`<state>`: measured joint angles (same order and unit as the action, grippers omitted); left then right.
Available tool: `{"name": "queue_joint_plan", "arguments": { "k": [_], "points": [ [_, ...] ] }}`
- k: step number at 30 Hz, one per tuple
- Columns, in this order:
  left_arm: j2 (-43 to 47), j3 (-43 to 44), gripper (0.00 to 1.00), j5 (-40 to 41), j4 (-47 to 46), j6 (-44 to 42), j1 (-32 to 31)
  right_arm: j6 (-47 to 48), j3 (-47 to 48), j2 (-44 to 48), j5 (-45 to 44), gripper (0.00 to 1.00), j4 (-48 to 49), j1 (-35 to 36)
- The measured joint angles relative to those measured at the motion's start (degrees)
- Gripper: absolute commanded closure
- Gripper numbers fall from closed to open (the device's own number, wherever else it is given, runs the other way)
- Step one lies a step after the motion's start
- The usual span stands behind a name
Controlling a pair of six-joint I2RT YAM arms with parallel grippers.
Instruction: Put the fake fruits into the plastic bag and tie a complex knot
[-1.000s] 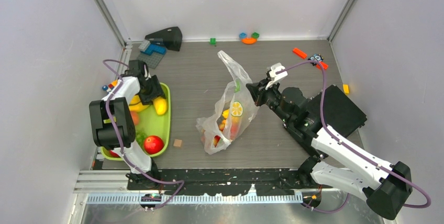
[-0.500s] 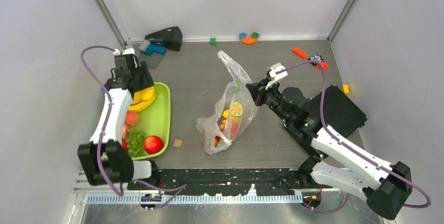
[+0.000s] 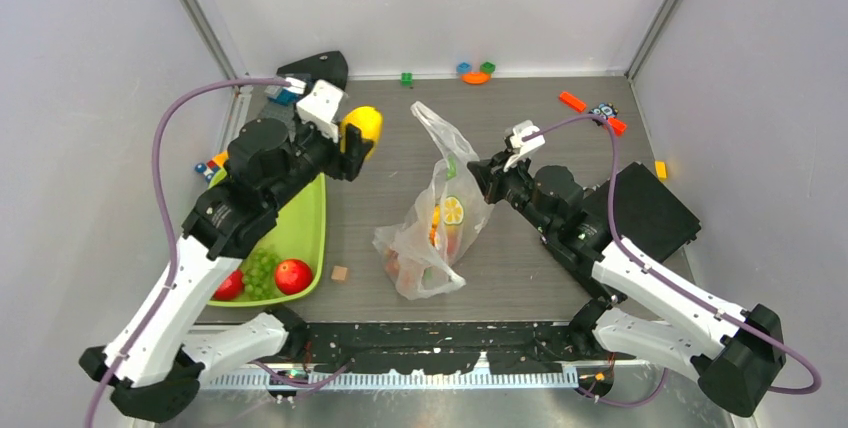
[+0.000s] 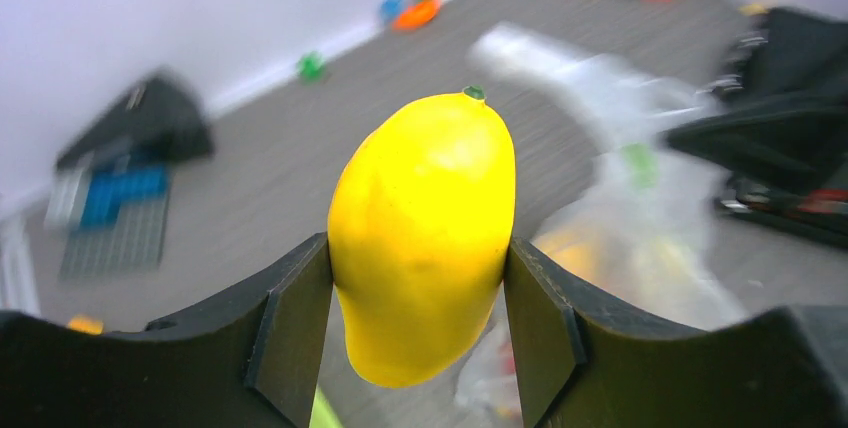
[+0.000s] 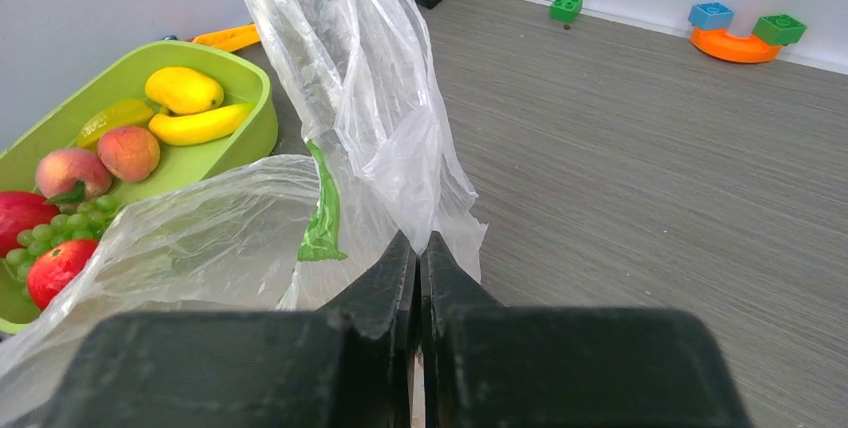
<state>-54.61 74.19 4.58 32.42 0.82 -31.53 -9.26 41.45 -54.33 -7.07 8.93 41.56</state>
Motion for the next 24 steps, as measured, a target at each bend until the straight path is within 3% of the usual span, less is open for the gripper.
{"name": "queue_joint_plan", "arguments": {
  "k": [5,12,17,24],
  "points": [
    [-3.98,11.04,0.63,-4.11,-0.63,-4.11,-15.34,-0.22,0.0,-0.07,0.35,0.95,-0.09,0.0],
    [-15.34,18.93,0.62,-11.43,-5.9,-5.92,-24.57,-0.83,0.0,-0.07,0.57,0.95,-0.17,0.0],
    [-19.71,11.85,0.63,-15.82,-16.15,-5.27,-26.77,-1.29,0.0,-0.02,0.42,0.95,-0.85,0.0],
    [-14.88,-3.63,0.63,-17.77,-32.09,-1.22,-27.15,-1.66,-0.11,0.09,-0.76,0.95,-3.41,-0.83]
  ]
}}
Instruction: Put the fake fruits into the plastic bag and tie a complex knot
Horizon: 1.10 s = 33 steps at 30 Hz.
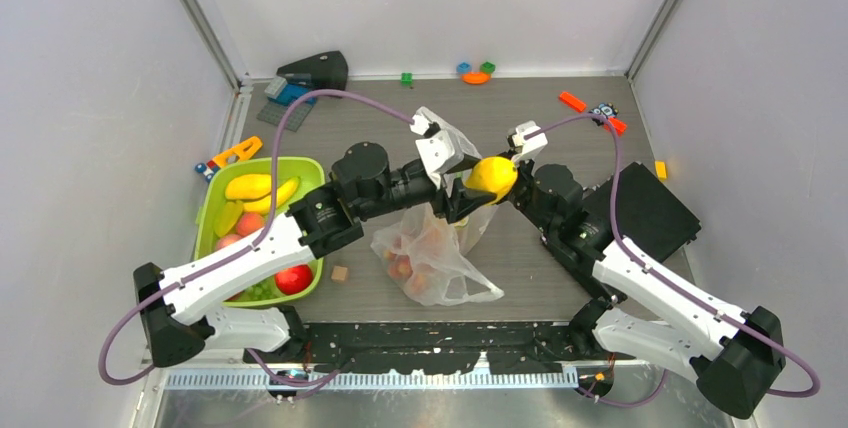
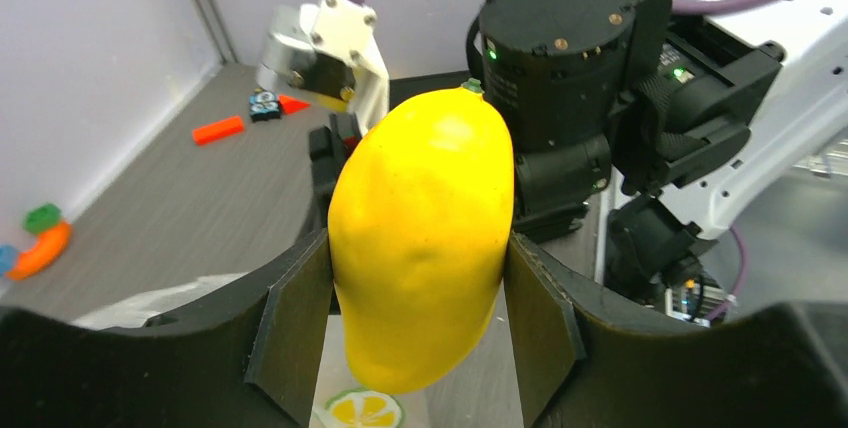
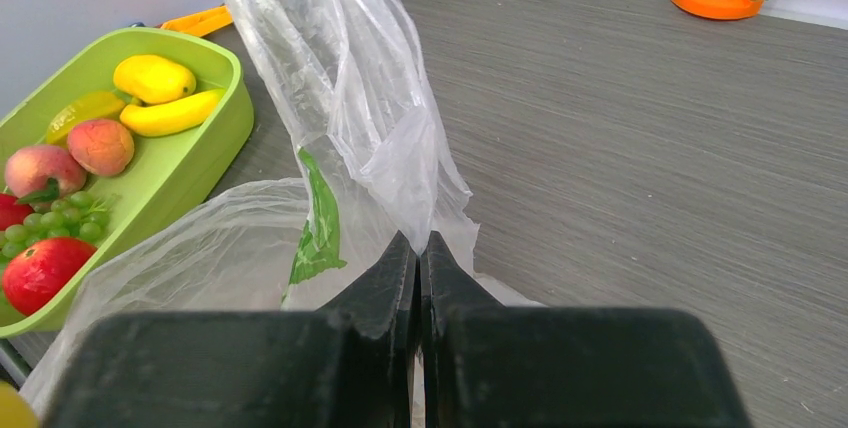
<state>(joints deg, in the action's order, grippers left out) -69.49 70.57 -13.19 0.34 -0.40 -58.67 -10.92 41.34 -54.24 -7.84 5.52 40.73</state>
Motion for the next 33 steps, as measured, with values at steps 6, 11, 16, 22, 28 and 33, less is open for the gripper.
{"name": "queue_joint_plan", "arguments": {
  "k": [6,11,16,22,28,33],
  "points": [
    [1.97,-6.6,0.63,-0.46,-6.82,3.48,-0.52,0.0,0.0,-0.02,-0.04,0.95,0.04,0.02],
    [3.1,-9.22,0.63,0.2,-8.35,4.68,-0.94,0.0,0.0,-0.02,0.07,0.95,0.44,0.35],
    [3.08,-9.31,0.64,-0.15,-7.04,4.9,-1.22,0.02,0.0,-0.02,0.07,0.95,0.48,0.42],
    [3.08,-9.16,0.65,-0.35,1.31,3.32,-1.31,0.02,0.0,-0.02,0.07,0.95,0.48,0.46],
    [3.1,-9.07,0.65,0.28,9.4,0.96,-1.33,0.02,0.0,-0.02,0.07,0.95,0.48,0.46],
    [3.65,-8.98,0.65,4.35,16.13,-2.89,-1.33,0.02,0.0,-0.02,0.07,0.95,0.48,0.46]
  ]
}}
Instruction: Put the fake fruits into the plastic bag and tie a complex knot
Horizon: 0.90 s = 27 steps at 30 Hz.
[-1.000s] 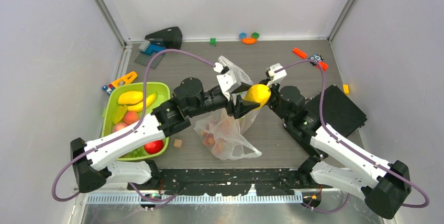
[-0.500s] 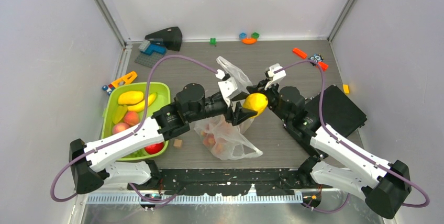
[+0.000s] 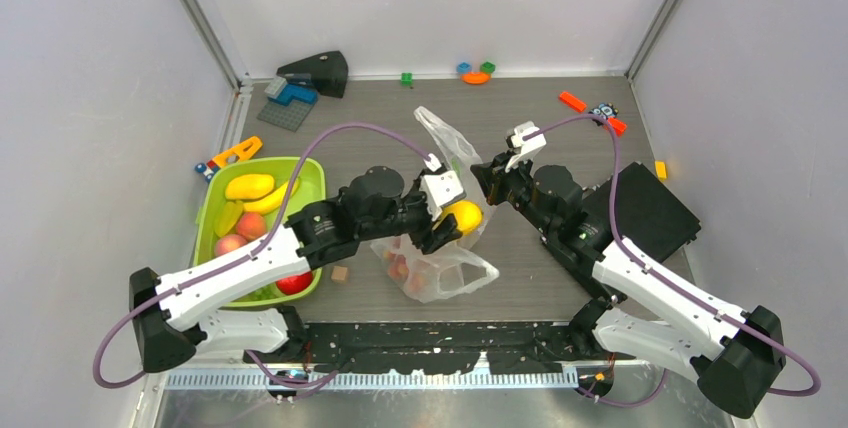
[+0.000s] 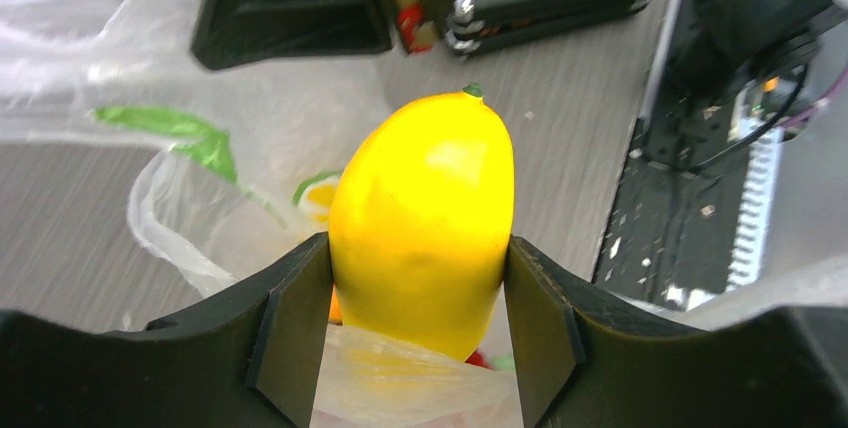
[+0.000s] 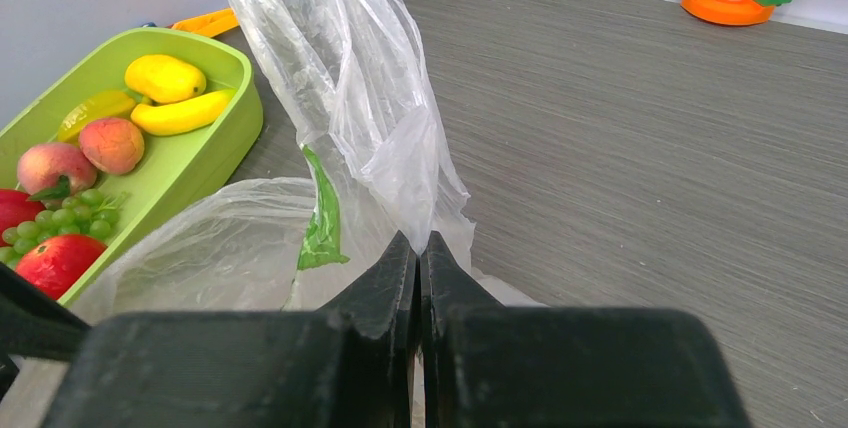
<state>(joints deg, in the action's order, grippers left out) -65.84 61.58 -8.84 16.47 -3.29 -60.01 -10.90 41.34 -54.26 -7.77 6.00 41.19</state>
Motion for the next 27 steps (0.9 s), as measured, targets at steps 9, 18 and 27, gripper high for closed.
{"name": "queue_joint_plan", "arguments": {
  "k": [9,18,27],
  "points": [
    [4.94,0.0,0.65,12.0,6.75,-3.5,0.0,0.02,0.02,0.0,0.0,0.95,0.0,0.0],
    [2.14,1.07,0.66,21.86,10.71,-1.77,0.0,0.02,0.02,0.0,0.0,0.95,0.0,0.0],
    [-5.07,5.97,0.67,24.55,14.51,1.03,0.0,0.02,0.02,0.02,0.07,0.95,0.0,0.0]
  ]
}}
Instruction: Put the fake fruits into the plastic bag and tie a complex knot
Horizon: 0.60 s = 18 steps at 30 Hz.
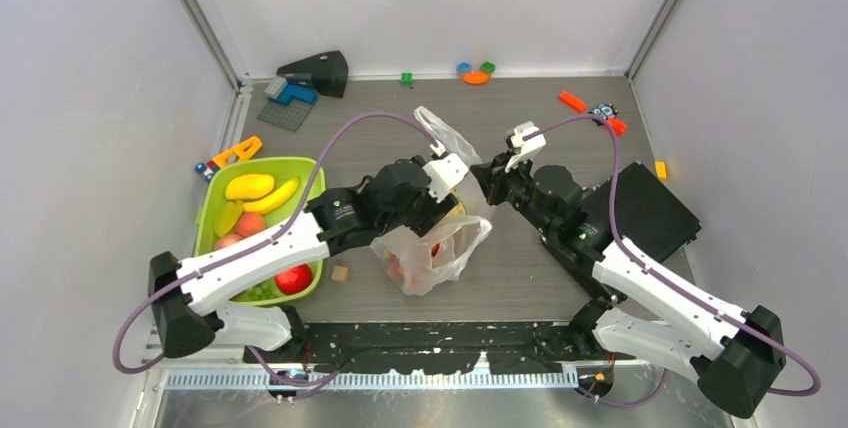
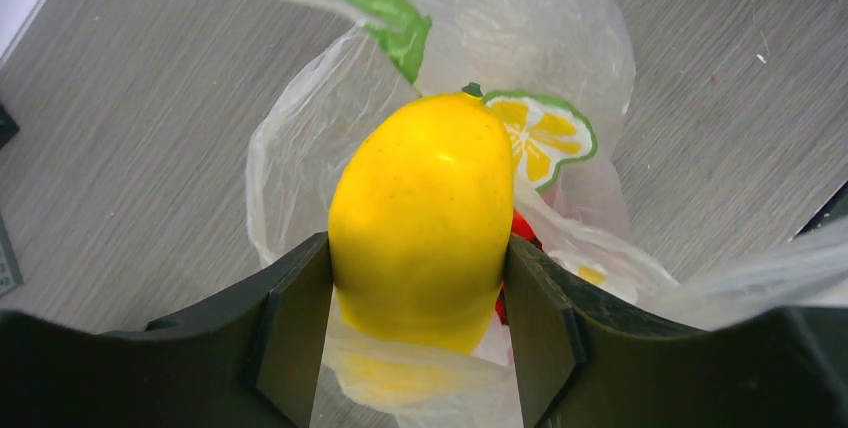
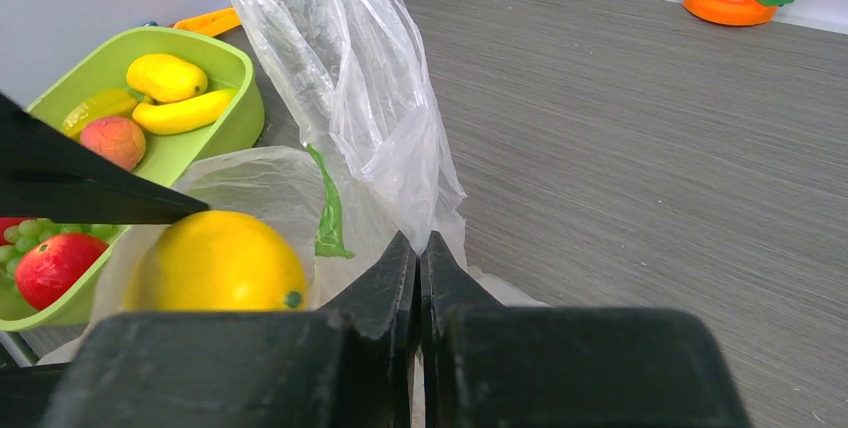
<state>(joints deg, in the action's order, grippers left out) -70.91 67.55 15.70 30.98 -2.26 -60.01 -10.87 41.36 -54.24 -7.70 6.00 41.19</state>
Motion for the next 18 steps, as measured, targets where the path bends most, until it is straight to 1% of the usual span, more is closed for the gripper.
{"name": "queue_joint_plan", "arguments": {
  "k": [4,9,13,18],
  "points": [
    [-5.22,2.82,0.67,-0.28,0.55,0.81,0.0,0.0,0.0,0.15,0.13,0.95,-0.04,0.0],
    [-8.92,4.72,0.68,0.79,2.45,2.34,0.0,0.0,0.0,1.09,0.13,0.95,-0.04,0.0],
    [-8.5,4.55,0.68,2.4,2.71,3.65,0.0,0.11,0.0,1.46,0.11,0.95,-0.04,0.0],
    [-4.42,1.66,0.68,3.72,2.51,5.07,0.26,0.15,0.0,1.51,0.09,0.95,-0.04,0.0]
  ]
}}
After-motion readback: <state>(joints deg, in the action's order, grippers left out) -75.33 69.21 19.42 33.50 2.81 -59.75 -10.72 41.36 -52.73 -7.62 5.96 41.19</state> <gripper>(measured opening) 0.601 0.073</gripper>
